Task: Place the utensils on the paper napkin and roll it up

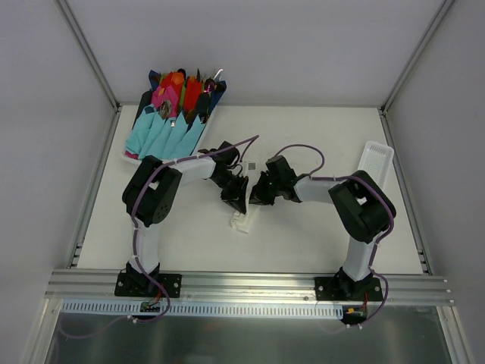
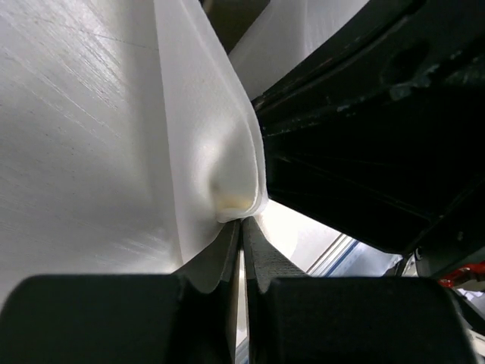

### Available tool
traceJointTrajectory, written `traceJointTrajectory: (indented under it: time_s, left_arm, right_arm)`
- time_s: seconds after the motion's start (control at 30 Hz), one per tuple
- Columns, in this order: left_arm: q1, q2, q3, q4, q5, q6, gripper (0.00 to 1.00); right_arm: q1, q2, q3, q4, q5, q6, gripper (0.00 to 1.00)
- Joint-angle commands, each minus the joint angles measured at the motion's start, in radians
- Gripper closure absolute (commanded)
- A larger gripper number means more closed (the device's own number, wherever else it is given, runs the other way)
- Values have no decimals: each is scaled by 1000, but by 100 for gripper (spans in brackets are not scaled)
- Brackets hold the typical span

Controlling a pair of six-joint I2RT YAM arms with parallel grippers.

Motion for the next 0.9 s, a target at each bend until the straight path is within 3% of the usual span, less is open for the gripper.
traceJointTrajectory:
  time_s: [0.0, 0.33, 0.5, 0.87]
  left_arm:
    - [-18, 41, 11, -27, -58, -25, 100]
    - [-15, 75, -9, -28, -188, -22, 100]
    - [-16, 76, -6, -31, -208, -13, 100]
    - [-16, 90, 15, -51, -211, 20, 100]
  right_arm:
    - [5, 23, -50, -133, 67, -21, 100]
    - [3, -95, -44, -179, 62, -69, 94]
    - [-14, -158, -34, -220, 39, -97, 89]
    - [-47, -210, -45, -208, -28, -152, 90]
